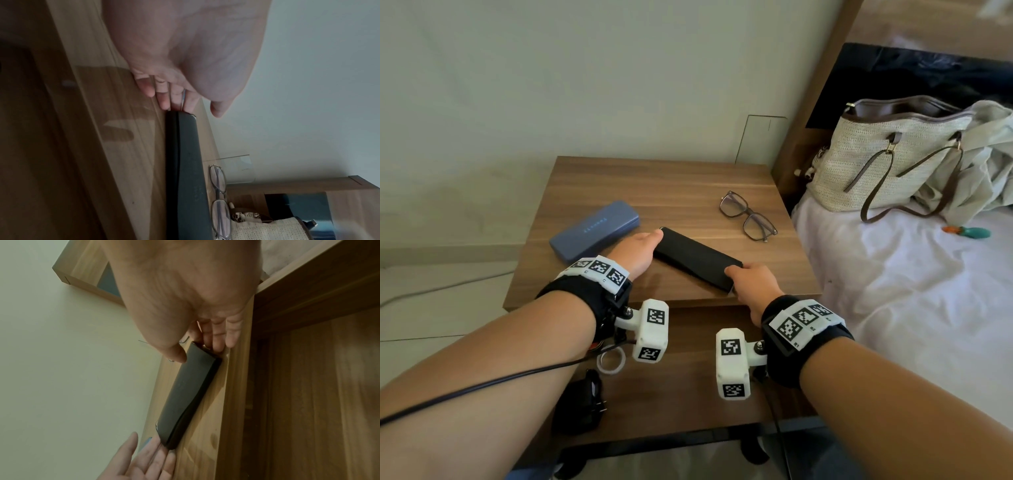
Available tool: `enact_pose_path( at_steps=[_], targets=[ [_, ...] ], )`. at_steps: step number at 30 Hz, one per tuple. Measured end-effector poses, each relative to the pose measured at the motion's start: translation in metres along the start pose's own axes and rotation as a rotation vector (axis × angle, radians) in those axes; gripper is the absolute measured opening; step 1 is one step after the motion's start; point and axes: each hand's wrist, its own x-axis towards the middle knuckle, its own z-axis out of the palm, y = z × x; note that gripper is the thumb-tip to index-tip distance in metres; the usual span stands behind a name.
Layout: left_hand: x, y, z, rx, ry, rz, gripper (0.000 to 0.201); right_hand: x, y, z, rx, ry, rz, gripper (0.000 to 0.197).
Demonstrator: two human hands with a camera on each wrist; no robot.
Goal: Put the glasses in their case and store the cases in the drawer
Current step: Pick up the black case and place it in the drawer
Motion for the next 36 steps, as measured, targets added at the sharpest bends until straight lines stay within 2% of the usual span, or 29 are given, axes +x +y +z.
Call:
enact_pose_path(
  at_steps=[4,8,14,16,18,21,24,26,29,32,36],
  targets=[
    [-0.008,-0.006,0.003,0.088,0.036,0.036,0.041,-0.008,0.001,0.002,-0.027,-0.035,-0.014,0.037],
    [-0.019,-0.018,-0.001,0.061,0.092,0.012,0.040,-0.018,0.004,0.001,-0.026,-0.040,-0.040,0.046],
    [-0.047,-0.027,0.001,-0.028,0.166,0.047,0.022,-0.035,0.015,-0.007,0.005,-0.038,-0.065,0.057],
    [-0.057,-0.030,0.002,-0.047,0.186,0.064,0.021,-0.040,0.020,-0.013,-0.001,-0.041,-0.072,0.056],
    [-0.067,-0.035,0.002,-0.042,0.188,0.070,0.021,-0.045,0.023,-0.019,-0.015,-0.058,-0.081,0.045],
    [-0.079,-0.043,0.003,0.006,0.159,0.055,0.024,-0.054,0.030,-0.027,-0.059,-0.079,-0.075,0.028],
    [-0.093,-0.048,0.008,0.026,0.119,0.032,0.025,-0.056,0.037,-0.032,-0.117,-0.106,-0.060,0.030],
    [-0.100,-0.051,0.010,0.045,0.082,0.014,0.024,-0.056,0.041,-0.035,-0.168,-0.143,-0.010,0.019],
    [-0.107,-0.055,0.014,0.165,-0.029,-0.029,0.031,-0.056,0.047,-0.037,-0.212,-0.179,0.096,0.022],
    [-0.107,-0.056,0.016,0.253,-0.139,-0.126,0.033,-0.052,0.056,-0.036,-0.279,-0.246,0.138,0.020],
    [-0.101,-0.058,0.022,0.332,-0.189,-0.200,0.028,-0.047,0.065,-0.029,-0.327,-0.280,0.156,0.016]
  ],
)
